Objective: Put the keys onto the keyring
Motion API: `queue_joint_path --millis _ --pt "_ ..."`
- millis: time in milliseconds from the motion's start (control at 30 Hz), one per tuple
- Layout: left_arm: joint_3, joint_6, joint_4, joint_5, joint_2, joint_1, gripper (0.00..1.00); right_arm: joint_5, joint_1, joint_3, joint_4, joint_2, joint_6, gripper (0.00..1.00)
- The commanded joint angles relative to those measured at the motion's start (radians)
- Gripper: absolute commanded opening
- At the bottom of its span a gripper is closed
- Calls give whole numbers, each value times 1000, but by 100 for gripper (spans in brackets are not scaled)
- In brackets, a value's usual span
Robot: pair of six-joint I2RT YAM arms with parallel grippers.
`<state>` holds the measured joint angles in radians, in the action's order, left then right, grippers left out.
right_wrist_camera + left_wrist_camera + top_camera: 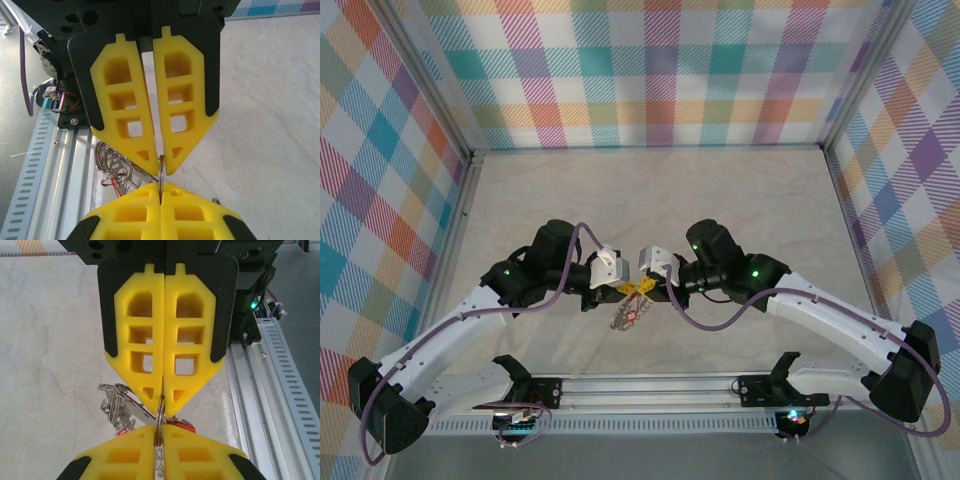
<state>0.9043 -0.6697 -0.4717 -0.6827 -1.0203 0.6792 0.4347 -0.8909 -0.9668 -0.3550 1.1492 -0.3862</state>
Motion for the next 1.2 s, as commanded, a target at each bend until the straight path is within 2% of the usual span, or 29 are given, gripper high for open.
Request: queue_joint_path --millis 0,67,200,267,300,333,500,567,700,867,1000,1167 --pt "29 25 26 -46 -6 8 14 32 -12 -19 50 6 -17 0" --pt "30 46 43 -55 -14 8 17 33 -14 -21 53 8 -17 0" --pt "28 65 68 -83 -24 8 18 31 -18 -23 55 11 -19 0" --pt "30 58 68 -95 -24 8 14 28 -19 -22 54 9 -22 0" --pt "31 52 63 -98 -24 8 4 25 -19 -20 56 7 -22 0" --pt "35 32 46 -107 -24 8 0 23 -19 -17 60 4 -21 0" --pt "44 -19 1 -124 -10 9 0 5 -19 24 107 -43 -11 0" --pt "39 -20 9 -111 9 10 0 -11 -19 49 120 -72 -1 15" --pt "44 1 11 -109 22 8 0 -63 -18 138 173 -154 17 27" --pt "41 74 42 -108 35 8 0 -65 -19 195 205 -177 64 31" --pt "13 131 105 -89 66 6 0 -62 -23 245 296 -195 128 35" --pt "32 178 105 -75 60 5 0 -47 -32 276 377 -176 167 37"
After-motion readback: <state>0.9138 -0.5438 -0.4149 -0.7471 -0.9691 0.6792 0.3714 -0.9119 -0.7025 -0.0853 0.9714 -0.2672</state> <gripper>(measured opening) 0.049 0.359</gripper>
